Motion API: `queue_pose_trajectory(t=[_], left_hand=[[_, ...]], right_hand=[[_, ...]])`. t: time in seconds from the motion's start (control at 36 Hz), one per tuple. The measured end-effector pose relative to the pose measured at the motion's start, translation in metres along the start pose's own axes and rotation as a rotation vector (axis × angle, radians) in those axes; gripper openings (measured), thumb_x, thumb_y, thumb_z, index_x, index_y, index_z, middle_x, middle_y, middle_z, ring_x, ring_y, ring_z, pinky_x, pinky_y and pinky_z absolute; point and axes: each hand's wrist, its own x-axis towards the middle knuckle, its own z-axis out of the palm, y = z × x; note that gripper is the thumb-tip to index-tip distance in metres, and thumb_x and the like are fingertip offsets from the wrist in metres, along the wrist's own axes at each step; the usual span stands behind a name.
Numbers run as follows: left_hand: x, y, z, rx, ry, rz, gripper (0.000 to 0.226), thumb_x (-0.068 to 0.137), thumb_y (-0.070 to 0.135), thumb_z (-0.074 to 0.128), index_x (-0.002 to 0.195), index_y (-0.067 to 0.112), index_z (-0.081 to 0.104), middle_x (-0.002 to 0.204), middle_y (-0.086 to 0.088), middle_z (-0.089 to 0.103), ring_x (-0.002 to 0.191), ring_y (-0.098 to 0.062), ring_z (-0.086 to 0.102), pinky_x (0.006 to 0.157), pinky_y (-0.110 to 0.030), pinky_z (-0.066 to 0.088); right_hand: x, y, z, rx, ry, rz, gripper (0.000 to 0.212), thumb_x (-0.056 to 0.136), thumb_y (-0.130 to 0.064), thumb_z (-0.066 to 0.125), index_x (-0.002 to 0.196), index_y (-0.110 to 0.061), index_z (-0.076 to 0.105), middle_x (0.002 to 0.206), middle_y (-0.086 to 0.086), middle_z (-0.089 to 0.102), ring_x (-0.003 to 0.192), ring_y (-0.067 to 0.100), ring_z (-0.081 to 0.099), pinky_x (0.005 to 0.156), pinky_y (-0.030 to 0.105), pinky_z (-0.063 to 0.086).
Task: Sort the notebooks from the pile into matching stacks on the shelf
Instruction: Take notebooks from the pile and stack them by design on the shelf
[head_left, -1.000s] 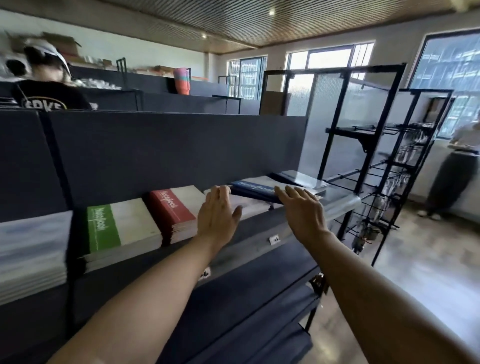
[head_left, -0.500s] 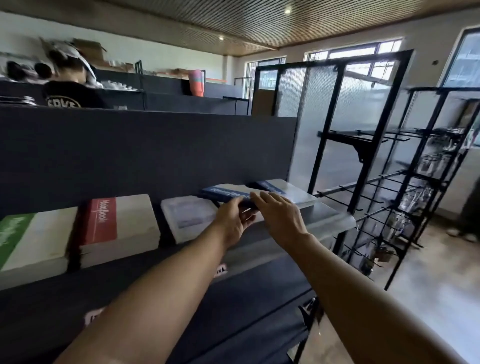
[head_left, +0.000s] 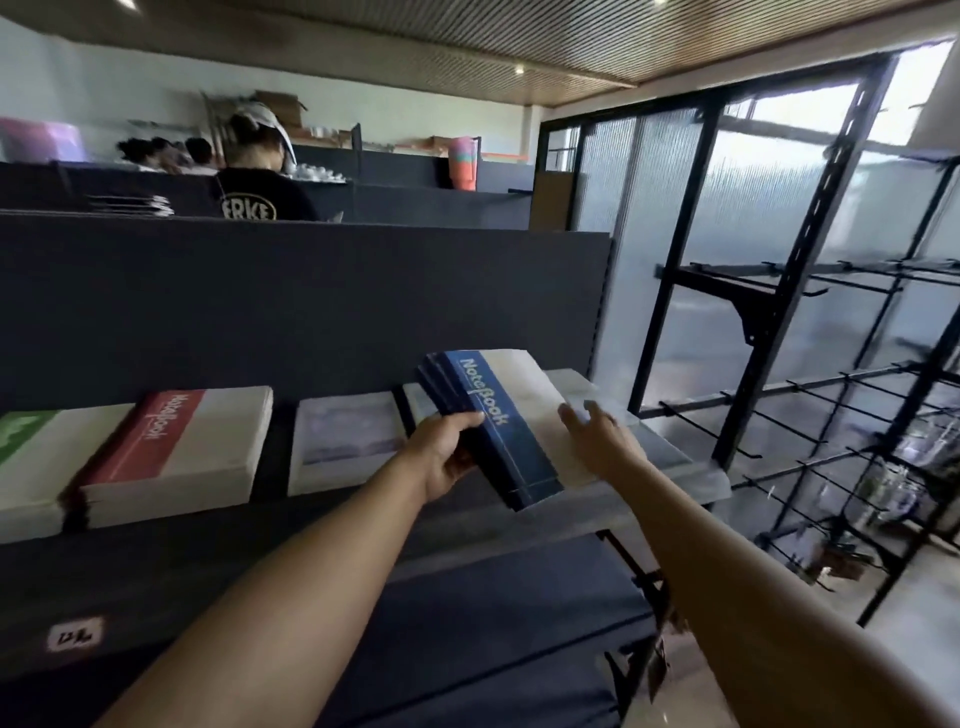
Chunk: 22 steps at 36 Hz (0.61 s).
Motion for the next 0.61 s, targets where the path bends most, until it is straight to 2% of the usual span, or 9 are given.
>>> queue_pose_trajectory(t=[0.06, 0.11, 0.17, 0.22, 0.28, 0.33, 0.42, 0.5, 0.61], left_hand=[[0.005, 0.001, 0.002, 0.002, -0.023, 0.011, 0.007, 0.092, 0.008, 0.060, 0.098, 0.010, 0.063, 0.093, -0.009, 0.069, 0.084, -0.023, 0.065, 0.081, -0.035, 0.052], [0.011, 0.002, 0.003, 0.023, -0.039, 0.035, 0.013, 0.090, 0.008, 0.062, 0.104, 0.010, 0.063, 0.099, -0.009, 0.070, 0.089, -0.024, 0.065, 0.085, -0.039, 0.052], [0.019, 0.004, 0.004, 0.067, -0.020, 0.057, 0.018, 0.088, 0.010, 0.067, 0.105, 0.012, 0.063, 0.106, -0.009, 0.069, 0.093, -0.024, 0.065, 0.086, -0.041, 0.052], [0.028, 0.005, 0.004, 0.106, 0.039, 0.065, 0.024, 0.084, 0.016, 0.073, 0.105, 0.014, 0.062, 0.111, -0.007, 0.068, 0.099, -0.024, 0.064, 0.091, -0.040, 0.052], [0.038, 0.002, 0.008, 0.146, 0.092, 0.062, 0.035, 0.081, 0.021, 0.076, 0.109, 0.016, 0.058, 0.110, -0.003, 0.066, 0.104, -0.023, 0.060, 0.097, -0.040, 0.047], [0.044, 0.000, 0.017, 0.157, 0.117, 0.074, 0.041, 0.080, 0.021, 0.077, 0.114, 0.014, 0.055, 0.109, -0.001, 0.064, 0.104, -0.022, 0.058, 0.093, -0.037, 0.046], [0.054, -0.002, 0.032, 0.112, 0.109, 0.095, 0.037, 0.081, 0.010, 0.074, 0.115, 0.010, 0.059, 0.113, -0.007, 0.067, 0.103, -0.025, 0.062, 0.093, -0.039, 0.048], [0.058, 0.000, 0.052, 0.088, 0.071, 0.127, 0.027, 0.085, -0.003, 0.065, 0.109, 0.010, 0.061, 0.114, -0.010, 0.066, 0.099, -0.025, 0.062, 0.085, -0.034, 0.048], [0.060, -0.002, 0.082, 0.108, 0.071, 0.179, 0.032, 0.087, -0.003, 0.064, 0.115, 0.011, 0.059, 0.117, -0.004, 0.064, 0.102, -0.021, 0.058, 0.087, -0.031, 0.044]], right_hand=[[0.009, 0.003, -0.002, 0.218, -0.054, 0.069, 0.058, 0.097, -0.049, 0.040, 0.139, -0.008, 0.040, 0.133, 0.018, 0.050, 0.116, 0.035, 0.053, 0.098, 0.044, 0.044], [0.018, 0.006, -0.004, 0.425, -0.092, 0.118, 0.055, 0.093, -0.047, 0.053, 0.130, -0.006, 0.049, 0.120, 0.018, 0.058, 0.103, 0.034, 0.060, 0.092, 0.047, 0.051], [0.026, 0.009, -0.005, 0.528, -0.129, 0.136, 0.046, 0.091, -0.039, 0.062, 0.119, -0.003, 0.057, 0.108, 0.016, 0.063, 0.093, 0.032, 0.063, 0.084, 0.043, 0.055], [0.034, 0.014, -0.007, 0.577, -0.128, 0.137, 0.040, 0.089, -0.030, 0.066, 0.117, -0.002, 0.059, 0.103, 0.016, 0.064, 0.091, 0.032, 0.061, 0.079, 0.041, 0.055], [0.041, 0.020, -0.007, 0.596, -0.099, 0.154, 0.036, 0.088, -0.023, 0.068, 0.117, -0.004, 0.061, 0.106, 0.017, 0.064, 0.098, 0.035, 0.061, 0.085, 0.047, 0.053], [0.047, 0.026, -0.008, 0.617, -0.054, 0.156, 0.026, 0.087, -0.018, 0.068, 0.110, -0.008, 0.063, 0.108, 0.018, 0.065, 0.101, 0.037, 0.060, 0.088, 0.053, 0.051], [0.054, 0.036, -0.014, 0.634, 0.007, 0.087, 0.022, 0.086, -0.010, 0.066, 0.107, -0.014, 0.063, 0.103, 0.013, 0.067, 0.094, 0.033, 0.062, 0.084, 0.047, 0.053], [0.060, 0.047, -0.025, 0.655, -0.035, -0.003, 0.023, 0.086, -0.002, 0.063, 0.106, -0.014, 0.058, 0.092, 0.007, 0.064, 0.086, 0.028, 0.060, 0.077, 0.043, 0.051], [0.074, 0.065, -0.041, 0.787, -0.111, -0.041, 0.033, 0.079, 0.011, 0.060, 0.109, -0.004, 0.058, 0.100, 0.015, 0.064, 0.101, 0.037, 0.059, 0.093, 0.051, 0.049]])
